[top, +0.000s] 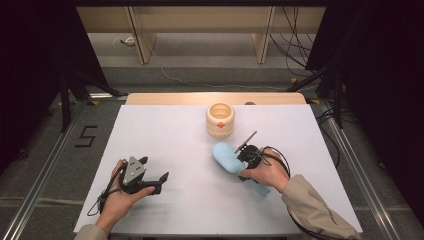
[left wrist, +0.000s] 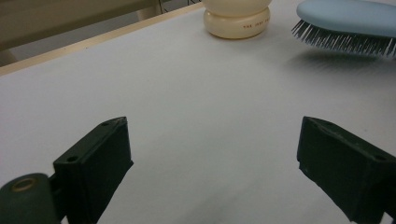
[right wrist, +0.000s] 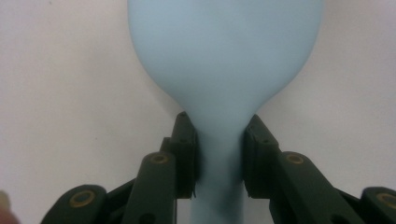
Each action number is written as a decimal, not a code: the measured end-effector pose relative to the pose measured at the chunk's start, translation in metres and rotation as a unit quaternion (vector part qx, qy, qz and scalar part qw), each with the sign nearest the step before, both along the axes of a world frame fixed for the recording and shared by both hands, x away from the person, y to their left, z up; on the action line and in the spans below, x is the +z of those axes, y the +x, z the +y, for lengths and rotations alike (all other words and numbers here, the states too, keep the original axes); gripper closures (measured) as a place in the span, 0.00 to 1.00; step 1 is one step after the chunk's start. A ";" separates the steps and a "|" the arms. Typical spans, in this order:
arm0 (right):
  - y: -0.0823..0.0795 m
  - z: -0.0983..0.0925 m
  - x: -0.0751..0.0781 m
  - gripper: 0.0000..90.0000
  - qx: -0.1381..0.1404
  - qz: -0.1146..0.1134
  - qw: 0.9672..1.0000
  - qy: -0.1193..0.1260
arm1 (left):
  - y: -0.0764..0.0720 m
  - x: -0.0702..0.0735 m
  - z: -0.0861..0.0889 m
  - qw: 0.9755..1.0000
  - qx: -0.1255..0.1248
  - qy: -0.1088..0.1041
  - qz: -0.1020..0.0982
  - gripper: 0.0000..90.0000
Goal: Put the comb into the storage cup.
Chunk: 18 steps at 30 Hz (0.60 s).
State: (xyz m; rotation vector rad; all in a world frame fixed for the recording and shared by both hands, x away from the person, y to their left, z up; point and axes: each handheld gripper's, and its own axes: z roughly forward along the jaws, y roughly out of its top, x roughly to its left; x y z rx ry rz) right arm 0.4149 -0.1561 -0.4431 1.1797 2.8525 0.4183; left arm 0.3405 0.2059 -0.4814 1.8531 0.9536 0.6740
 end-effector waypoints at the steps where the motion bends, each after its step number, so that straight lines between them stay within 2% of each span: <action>1: 0.000 0.000 0.001 0.78 0.000 -0.006 1.000 0.007 | 0.000 0.000 0.000 1.000 0.000 0.000 0.000 0.11; 12: 0.000 -0.003 0.011 0.78 -0.003 -0.041 0.998 0.049 | 0.000 0.000 0.000 1.000 0.000 -0.001 0.000 0.11; 18: 0.000 -0.004 0.013 0.78 0.001 -0.060 0.996 0.063 | 0.000 0.000 0.001 1.000 0.001 -0.002 -0.001 0.12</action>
